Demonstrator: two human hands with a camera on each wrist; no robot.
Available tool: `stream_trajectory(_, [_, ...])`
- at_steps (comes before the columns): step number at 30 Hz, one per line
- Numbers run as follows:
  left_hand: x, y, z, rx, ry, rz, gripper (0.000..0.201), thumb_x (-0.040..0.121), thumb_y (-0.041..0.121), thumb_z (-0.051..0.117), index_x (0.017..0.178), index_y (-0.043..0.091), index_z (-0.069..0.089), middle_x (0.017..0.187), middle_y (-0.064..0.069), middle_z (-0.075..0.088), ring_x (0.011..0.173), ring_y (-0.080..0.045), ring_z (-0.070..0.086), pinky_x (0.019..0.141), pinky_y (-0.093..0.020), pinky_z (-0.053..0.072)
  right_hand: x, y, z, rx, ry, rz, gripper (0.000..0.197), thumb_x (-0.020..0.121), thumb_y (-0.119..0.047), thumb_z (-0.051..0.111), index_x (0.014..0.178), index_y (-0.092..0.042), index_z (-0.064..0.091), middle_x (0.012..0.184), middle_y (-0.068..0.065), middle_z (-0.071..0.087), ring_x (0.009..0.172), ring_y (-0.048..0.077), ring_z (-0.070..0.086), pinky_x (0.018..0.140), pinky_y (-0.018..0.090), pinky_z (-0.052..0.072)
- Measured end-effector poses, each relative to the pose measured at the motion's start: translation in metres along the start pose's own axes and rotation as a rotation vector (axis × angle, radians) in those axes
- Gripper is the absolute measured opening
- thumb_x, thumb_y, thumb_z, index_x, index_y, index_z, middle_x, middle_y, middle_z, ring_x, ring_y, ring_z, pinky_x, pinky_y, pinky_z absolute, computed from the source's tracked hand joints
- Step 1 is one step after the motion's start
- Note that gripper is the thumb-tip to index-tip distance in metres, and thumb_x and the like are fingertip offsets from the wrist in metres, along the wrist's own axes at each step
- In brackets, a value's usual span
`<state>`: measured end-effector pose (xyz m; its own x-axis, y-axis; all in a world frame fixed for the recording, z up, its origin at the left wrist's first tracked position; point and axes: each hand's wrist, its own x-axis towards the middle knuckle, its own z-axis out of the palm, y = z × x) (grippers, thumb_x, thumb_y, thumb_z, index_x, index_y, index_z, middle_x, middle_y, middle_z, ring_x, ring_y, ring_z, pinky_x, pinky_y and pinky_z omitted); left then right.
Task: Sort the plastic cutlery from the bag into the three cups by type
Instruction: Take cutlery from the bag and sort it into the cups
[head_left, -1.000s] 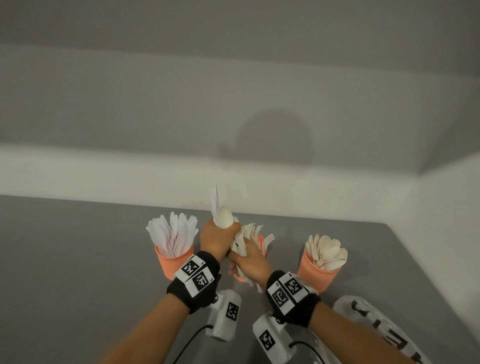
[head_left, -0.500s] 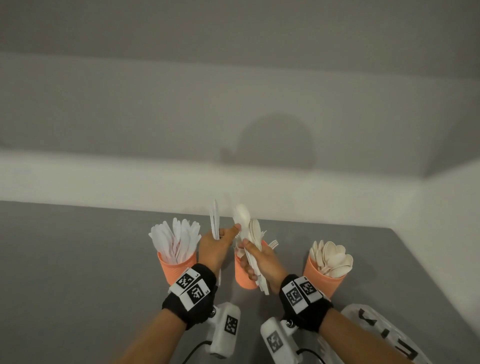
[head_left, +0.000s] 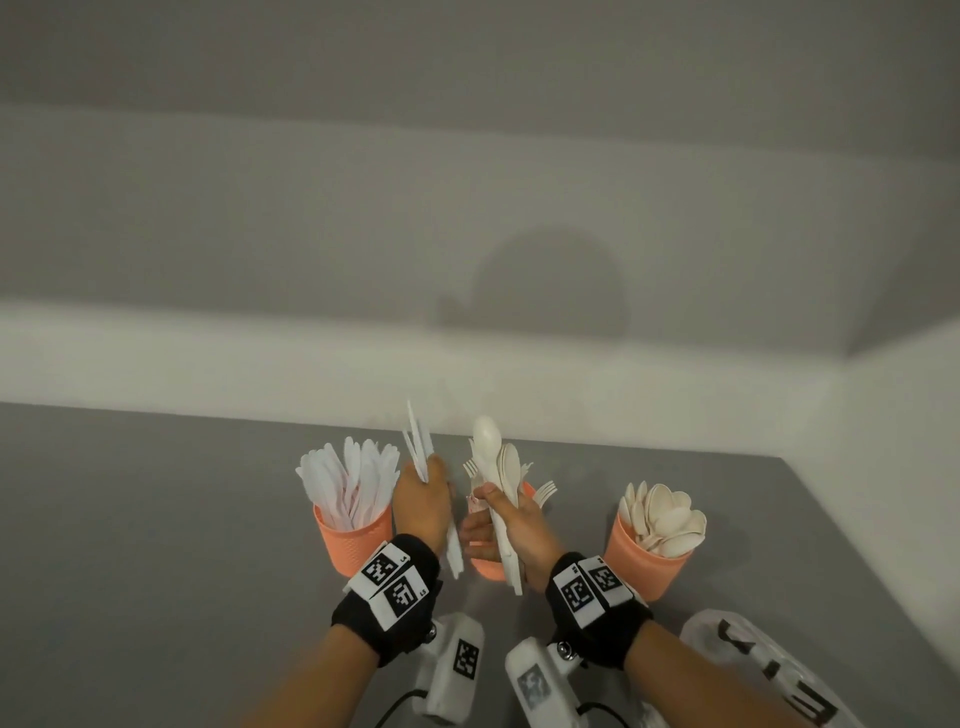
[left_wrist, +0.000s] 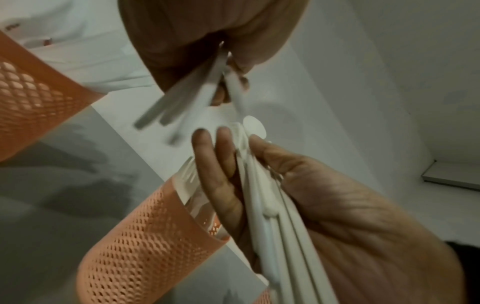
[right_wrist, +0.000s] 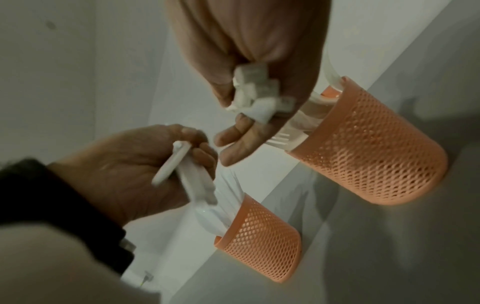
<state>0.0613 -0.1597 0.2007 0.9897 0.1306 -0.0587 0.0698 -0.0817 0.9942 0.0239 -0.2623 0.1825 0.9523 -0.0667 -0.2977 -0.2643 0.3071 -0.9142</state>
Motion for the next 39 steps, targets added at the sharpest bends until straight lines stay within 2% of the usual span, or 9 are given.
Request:
stream_trajectory(2, [0.002,0.000,-0.002,0.014,-0.010,0.011,0.022,0.097,0.025,0.041,0.083,0.009,0.047,0.059,-0.005,0.043,0.055,-0.023,0.046,0.060,-0.037,0.045,0.001,-0.002,-0.003,0.042,0.011,0.010,0.019,0.097,-0.027,0.047,0.097,-0.010,0.054,0.050,0.003,0.052,0.038,0.012,0.054,0.042,0.023,0.050])
stream_trajectory(5, [0.000,-0.001,-0.004,-0.010,-0.106,-0.018,0.012,0.096,0.019,0.045,0.089,0.010,0.047,0.056,0.000,0.040,0.043,-0.012,0.039,0.043,-0.022,0.037,0.003,-0.003,-0.006,0.029,0.005,0.018,0.015,0.095,-0.028,0.049,0.089,-0.014,0.053,0.043,-0.005,0.041,0.029,0.005,0.033,0.033,0.014,0.029])
stream_trajectory(9, [-0.003,0.000,-0.001,-0.002,-0.180,0.022,0.006,0.089,0.010,0.055,0.089,0.005,0.058,0.062,-0.001,0.054,0.045,-0.005,0.041,0.044,-0.016,0.033,0.004,-0.002,-0.005,-0.060,-0.014,0.030,0.015,0.094,-0.023,0.053,0.082,-0.015,0.052,0.045,-0.004,0.043,0.029,0.004,0.030,0.029,0.013,0.022])
stream_trajectory(17, [-0.002,-0.005,0.007,0.019,-0.113,0.037,0.012,0.084,0.013,0.064,0.079,0.002,0.064,0.070,-0.006,0.064,0.069,-0.019,0.060,0.058,-0.021,0.044,-0.001,-0.007,-0.003,-0.078,-0.075,0.061,0.017,0.094,-0.023,0.044,0.086,-0.010,0.052,0.057,0.003,0.048,0.031,0.006,0.033,0.031,0.015,0.025])
stream_trajectory(25, [-0.005,-0.005,0.010,0.034,-0.128,-0.027,0.024,0.087,0.017,0.062,0.065,0.009,0.059,0.048,-0.002,0.053,0.035,-0.008,0.047,0.043,-0.020,0.037,-0.006,-0.011,0.000,-0.041,-0.119,0.085,0.018,0.094,-0.023,0.044,0.100,-0.017,0.060,0.062,0.005,0.053,0.037,0.008,0.037,0.033,0.016,0.027])
stream_trajectory(29, [-0.002,-0.007,0.009,-0.012,-0.133,-0.077,0.021,0.094,0.019,0.049,0.091,0.000,0.058,0.058,-0.008,0.057,0.042,-0.011,0.051,0.039,-0.019,0.038,-0.008,-0.013,0.000,0.054,-0.133,0.108,0.024,0.095,-0.029,0.048,0.084,-0.010,0.058,0.057,0.002,0.056,0.038,0.009,0.044,0.036,0.016,0.034])
stream_trajectory(32, [0.001,-0.010,0.008,-0.045,-0.117,-0.076,0.026,0.097,0.019,0.043,0.099,-0.005,0.054,0.063,-0.009,0.056,0.043,-0.010,0.052,0.037,-0.016,0.038,-0.009,-0.013,0.000,0.043,-0.114,0.073,0.021,0.096,-0.026,0.048,0.088,-0.011,0.060,0.060,0.005,0.057,0.041,0.010,0.049,0.038,0.018,0.040])
stream_trajectory(36, [0.000,-0.010,0.005,-0.095,-0.106,-0.026,0.026,0.097,0.016,0.044,0.078,0.005,0.058,0.062,-0.007,0.057,0.055,-0.019,0.055,0.052,-0.025,0.044,-0.007,-0.012,0.001,0.016,-0.074,0.054,0.016,0.097,-0.024,0.048,0.091,-0.013,0.059,0.065,0.008,0.065,0.048,0.014,0.063,0.046,0.024,0.054])
stream_trajectory(39, [0.003,-0.008,-0.001,-0.107,-0.046,-0.011,0.030,0.097,0.015,0.043,0.071,0.014,0.058,0.062,-0.003,0.051,0.060,-0.017,0.052,0.059,-0.024,0.043,-0.007,-0.012,0.000,-0.064,-0.023,0.033,0.011,0.097,-0.023,0.048,0.090,-0.015,0.052,0.068,0.009,0.061,0.045,0.013,0.061,0.044,0.025,0.053])
